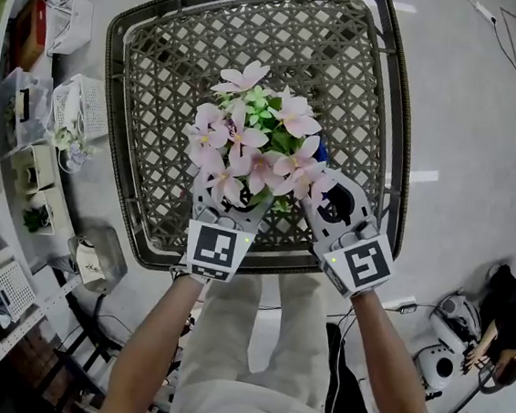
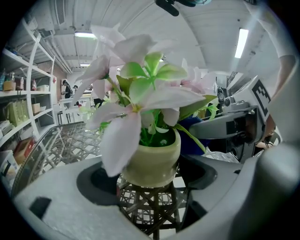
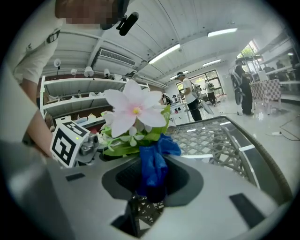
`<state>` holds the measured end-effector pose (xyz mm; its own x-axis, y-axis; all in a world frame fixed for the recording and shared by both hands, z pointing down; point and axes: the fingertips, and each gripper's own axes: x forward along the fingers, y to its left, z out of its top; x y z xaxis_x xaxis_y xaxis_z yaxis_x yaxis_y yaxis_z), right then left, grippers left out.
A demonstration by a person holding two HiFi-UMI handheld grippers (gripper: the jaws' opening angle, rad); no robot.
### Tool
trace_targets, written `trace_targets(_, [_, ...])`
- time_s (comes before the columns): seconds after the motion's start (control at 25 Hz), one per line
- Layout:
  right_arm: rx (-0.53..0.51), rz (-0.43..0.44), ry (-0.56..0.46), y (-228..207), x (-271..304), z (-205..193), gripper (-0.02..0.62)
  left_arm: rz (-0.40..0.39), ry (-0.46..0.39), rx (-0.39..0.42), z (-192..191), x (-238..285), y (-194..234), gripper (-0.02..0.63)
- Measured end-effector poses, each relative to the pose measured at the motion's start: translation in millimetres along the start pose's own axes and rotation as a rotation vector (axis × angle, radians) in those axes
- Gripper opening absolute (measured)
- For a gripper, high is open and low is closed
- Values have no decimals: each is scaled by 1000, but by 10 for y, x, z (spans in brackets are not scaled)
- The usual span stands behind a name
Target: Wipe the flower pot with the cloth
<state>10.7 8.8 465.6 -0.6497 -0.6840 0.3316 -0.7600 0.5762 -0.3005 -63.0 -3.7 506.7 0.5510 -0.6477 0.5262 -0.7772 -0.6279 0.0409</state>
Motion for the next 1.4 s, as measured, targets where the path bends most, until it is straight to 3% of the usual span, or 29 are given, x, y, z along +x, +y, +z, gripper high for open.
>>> trace_targets(0.16, [-5, 22, 45, 100, -15, -31, 123, -1, 2, -2, 2, -3, 0, 397])
trace_targets(0.4, [-69, 195, 60, 402, -63, -73, 123, -15, 5, 11, -7, -3, -9, 397])
trace_targets(0.6, [-65, 289, 109, 516, -219, -136, 121, -89, 1, 51, 0, -37, -50, 397])
trace_targets(1.12, [-111, 178, 141, -126, -379, -47, 123, -237, -7, 164, -20, -59, -68, 397])
trace_targets(1.4, [-157, 120, 125, -480, -123, 108, 123, -240, -12, 164, -21, -57, -68, 397])
